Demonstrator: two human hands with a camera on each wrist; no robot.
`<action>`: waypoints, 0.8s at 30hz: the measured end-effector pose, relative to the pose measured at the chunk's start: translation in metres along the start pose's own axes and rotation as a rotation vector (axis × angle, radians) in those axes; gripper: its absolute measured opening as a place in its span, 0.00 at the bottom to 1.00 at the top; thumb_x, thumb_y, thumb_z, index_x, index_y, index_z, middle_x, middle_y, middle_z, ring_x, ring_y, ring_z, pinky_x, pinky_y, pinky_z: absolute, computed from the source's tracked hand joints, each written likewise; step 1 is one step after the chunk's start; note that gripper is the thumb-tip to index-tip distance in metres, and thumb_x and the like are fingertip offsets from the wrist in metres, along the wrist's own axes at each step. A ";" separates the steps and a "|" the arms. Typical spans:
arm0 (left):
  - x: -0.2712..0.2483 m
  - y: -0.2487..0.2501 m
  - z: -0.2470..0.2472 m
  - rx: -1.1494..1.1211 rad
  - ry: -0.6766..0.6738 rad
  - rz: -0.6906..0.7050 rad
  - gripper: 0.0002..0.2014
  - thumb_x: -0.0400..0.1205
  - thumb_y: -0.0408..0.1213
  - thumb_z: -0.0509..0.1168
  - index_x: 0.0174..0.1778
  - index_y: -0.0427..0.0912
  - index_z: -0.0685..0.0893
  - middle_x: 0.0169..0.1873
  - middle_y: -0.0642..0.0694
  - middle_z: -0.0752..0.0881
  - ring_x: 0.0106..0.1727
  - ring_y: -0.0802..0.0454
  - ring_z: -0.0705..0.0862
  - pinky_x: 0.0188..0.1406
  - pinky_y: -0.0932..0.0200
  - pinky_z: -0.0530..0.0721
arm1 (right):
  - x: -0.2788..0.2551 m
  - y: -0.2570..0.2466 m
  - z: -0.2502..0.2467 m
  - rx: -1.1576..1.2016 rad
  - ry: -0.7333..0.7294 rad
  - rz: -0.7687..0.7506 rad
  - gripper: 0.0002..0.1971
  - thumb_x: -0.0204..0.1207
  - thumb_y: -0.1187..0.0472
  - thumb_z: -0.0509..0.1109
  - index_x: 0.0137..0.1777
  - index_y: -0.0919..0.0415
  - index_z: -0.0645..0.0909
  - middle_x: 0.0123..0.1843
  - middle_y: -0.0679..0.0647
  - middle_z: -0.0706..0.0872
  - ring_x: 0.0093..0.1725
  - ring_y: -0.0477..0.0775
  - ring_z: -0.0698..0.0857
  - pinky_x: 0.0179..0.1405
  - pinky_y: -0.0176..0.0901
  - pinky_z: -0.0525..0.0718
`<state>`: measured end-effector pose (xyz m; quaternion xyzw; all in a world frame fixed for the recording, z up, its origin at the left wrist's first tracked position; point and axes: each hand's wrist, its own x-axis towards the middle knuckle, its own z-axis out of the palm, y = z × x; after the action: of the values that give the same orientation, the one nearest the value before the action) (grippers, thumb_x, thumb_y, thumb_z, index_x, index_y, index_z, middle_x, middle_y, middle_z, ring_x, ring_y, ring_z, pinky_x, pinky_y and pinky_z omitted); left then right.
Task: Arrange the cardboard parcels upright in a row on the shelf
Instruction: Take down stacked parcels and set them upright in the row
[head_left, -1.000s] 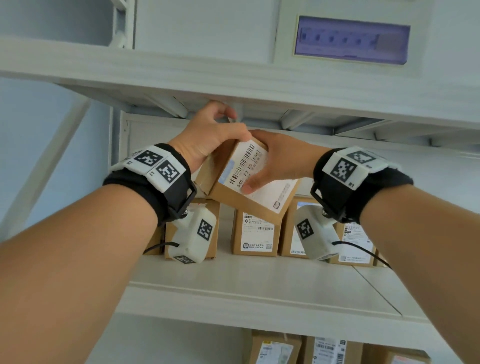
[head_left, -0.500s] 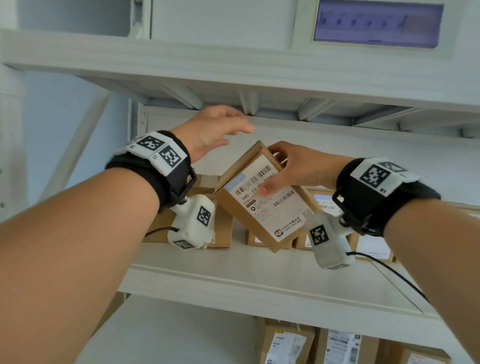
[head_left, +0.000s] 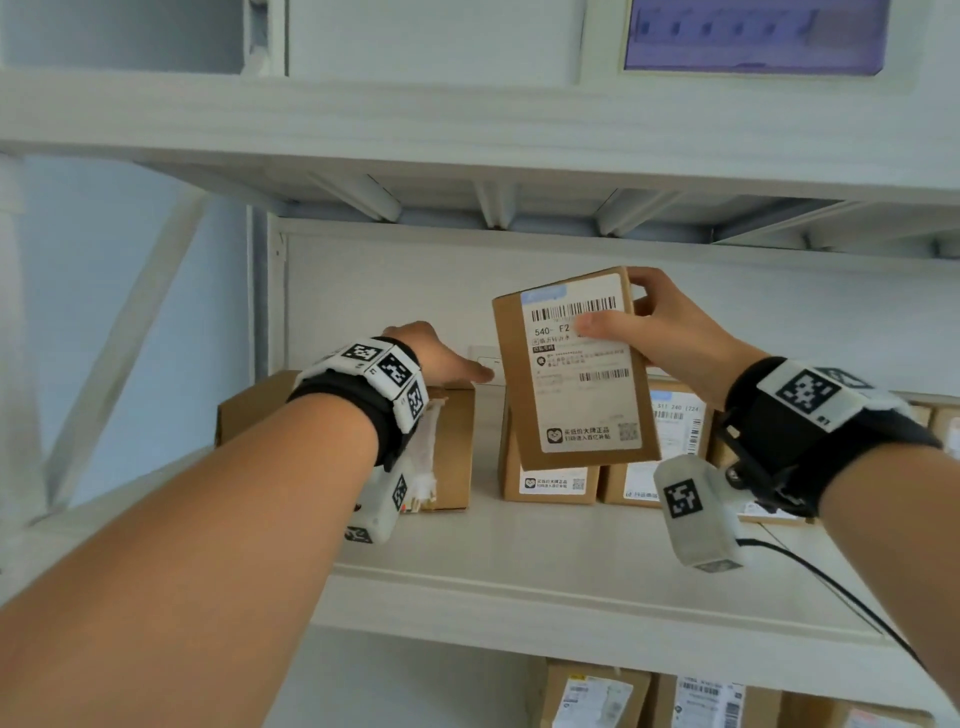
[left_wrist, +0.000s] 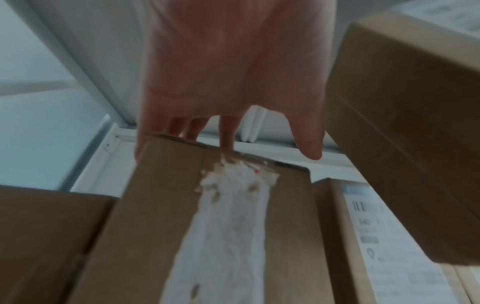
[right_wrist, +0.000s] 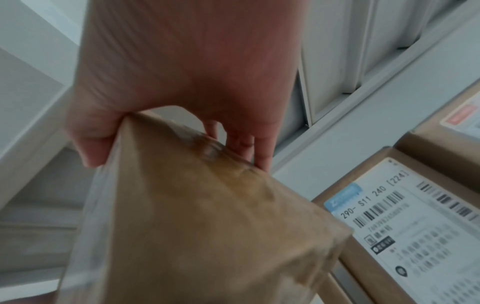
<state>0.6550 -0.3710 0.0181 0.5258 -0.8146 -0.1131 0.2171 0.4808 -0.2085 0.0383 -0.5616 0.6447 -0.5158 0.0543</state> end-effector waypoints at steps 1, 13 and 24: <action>0.003 0.003 0.005 0.041 -0.018 -0.007 0.51 0.59 0.74 0.69 0.72 0.42 0.76 0.64 0.41 0.83 0.61 0.42 0.83 0.58 0.50 0.82 | 0.001 0.002 0.000 0.009 0.016 0.006 0.36 0.69 0.49 0.77 0.75 0.51 0.65 0.49 0.50 0.87 0.45 0.49 0.90 0.42 0.42 0.87; 0.008 0.003 -0.006 -0.148 0.079 -0.114 0.44 0.59 0.62 0.69 0.69 0.42 0.75 0.66 0.36 0.75 0.57 0.39 0.80 0.53 0.52 0.81 | -0.006 -0.003 -0.005 0.114 0.033 -0.022 0.25 0.76 0.46 0.71 0.70 0.52 0.71 0.52 0.51 0.89 0.45 0.47 0.91 0.36 0.37 0.86; -0.018 -0.012 -0.071 -0.146 0.391 0.058 0.20 0.62 0.57 0.68 0.45 0.48 0.86 0.51 0.47 0.83 0.63 0.42 0.77 0.65 0.46 0.73 | -0.002 -0.022 0.008 0.195 0.035 -0.091 0.23 0.76 0.51 0.72 0.68 0.53 0.70 0.49 0.49 0.88 0.46 0.49 0.91 0.42 0.43 0.89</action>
<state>0.7043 -0.3568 0.0714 0.4968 -0.7615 -0.0615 0.4118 0.5016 -0.2080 0.0493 -0.5732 0.5663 -0.5876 0.0741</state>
